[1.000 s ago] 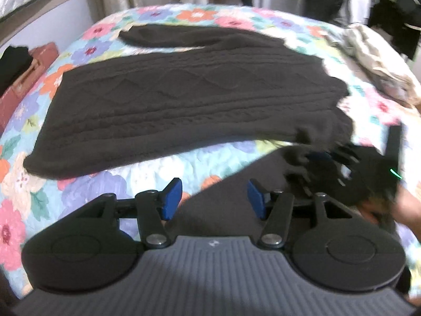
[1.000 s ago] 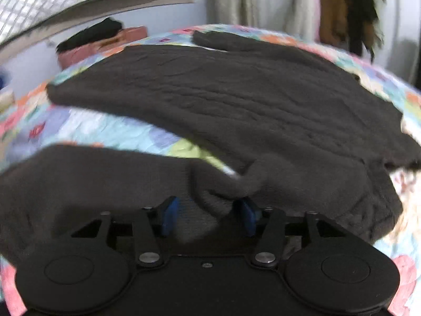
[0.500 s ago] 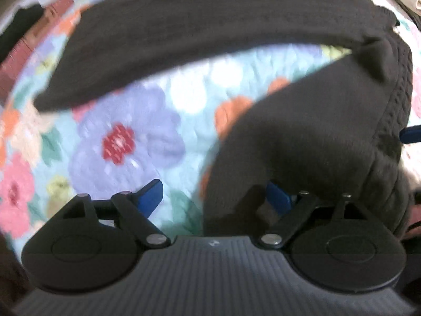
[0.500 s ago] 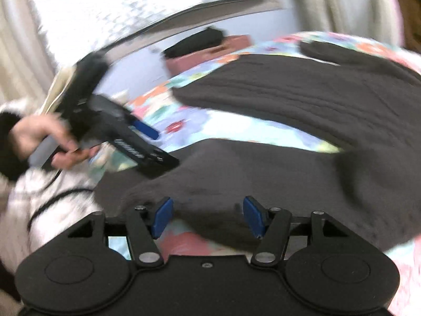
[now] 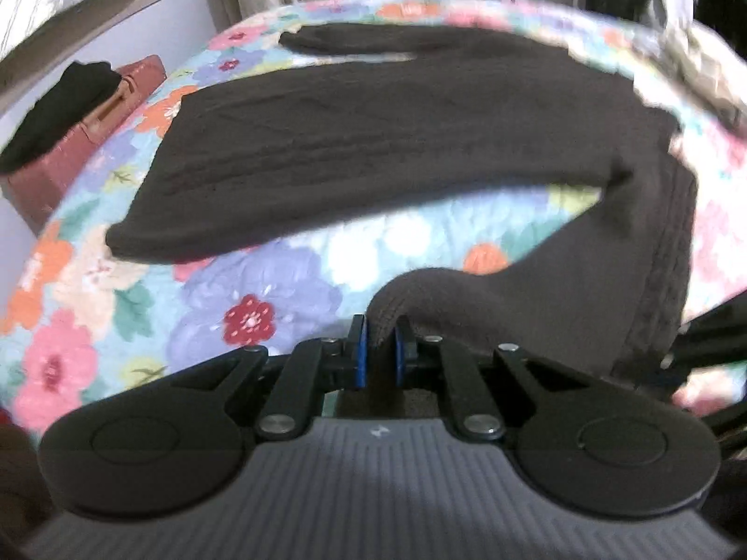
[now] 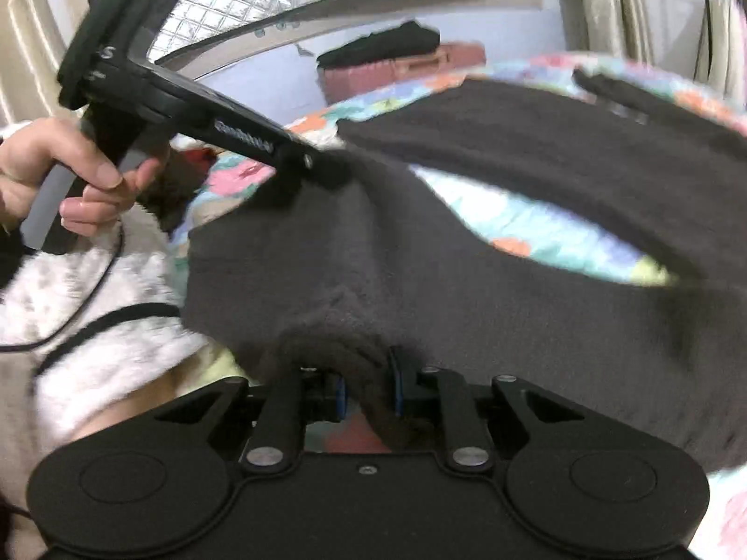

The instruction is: Fold clothes

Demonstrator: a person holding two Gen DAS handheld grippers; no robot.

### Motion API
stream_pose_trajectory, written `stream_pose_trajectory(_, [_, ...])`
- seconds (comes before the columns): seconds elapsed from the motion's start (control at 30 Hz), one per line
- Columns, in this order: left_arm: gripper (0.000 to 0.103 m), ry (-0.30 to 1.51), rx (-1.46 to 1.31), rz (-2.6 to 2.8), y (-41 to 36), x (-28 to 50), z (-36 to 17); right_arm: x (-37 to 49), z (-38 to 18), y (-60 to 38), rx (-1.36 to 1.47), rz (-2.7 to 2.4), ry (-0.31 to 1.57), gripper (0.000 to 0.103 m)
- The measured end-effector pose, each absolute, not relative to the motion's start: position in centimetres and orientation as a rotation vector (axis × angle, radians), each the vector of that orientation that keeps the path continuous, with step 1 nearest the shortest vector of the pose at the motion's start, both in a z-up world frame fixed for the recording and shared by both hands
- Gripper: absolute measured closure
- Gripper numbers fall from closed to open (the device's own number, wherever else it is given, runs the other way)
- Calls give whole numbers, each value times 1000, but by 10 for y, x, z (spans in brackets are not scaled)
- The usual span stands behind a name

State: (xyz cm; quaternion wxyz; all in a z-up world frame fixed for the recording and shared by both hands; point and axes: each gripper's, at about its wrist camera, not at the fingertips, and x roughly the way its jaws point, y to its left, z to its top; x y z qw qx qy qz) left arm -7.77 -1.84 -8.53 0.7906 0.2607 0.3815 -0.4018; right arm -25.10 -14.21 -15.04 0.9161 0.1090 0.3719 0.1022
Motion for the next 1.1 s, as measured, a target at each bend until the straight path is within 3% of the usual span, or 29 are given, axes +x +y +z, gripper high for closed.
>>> stream_pose_trajectory(0.2, [85,901,624,-825,-28,-75,-116,-248,-164,-138,232,192,824,78])
stream_pose_trajectory(0.33, [70,867,545,-833,-20,-74,-105,-253,-159,-142,303,155,824,72])
stream_pose_trajectory(0.5, [66,920,406,-828,-17,-68,-80,-257,-137,-149,353,107,817,72])
stream_pose_trajectory(0.57, [45,882,382,-832,-20,-76,-59,-264,-121,-152,357,81,801,69])
stream_pose_trajectory(0.63, [31,816,382,-823,-26,-92,-35,-272,-103,-157,370,19,786,51])
stream_pose_trajectory(0.77, [28,739,324,-812,-29,-125,0,-294,-65,-166,371,-136,705,44])
stream_pose_trajectory(0.93, [28,732,183,-774,-20,-145,25,-319,-30,-174,366,-280,633,25])
stream_pose_trajectory(1.1, [27,720,201,-747,-16,-165,29,-332,-17,-175,363,-341,631,25])
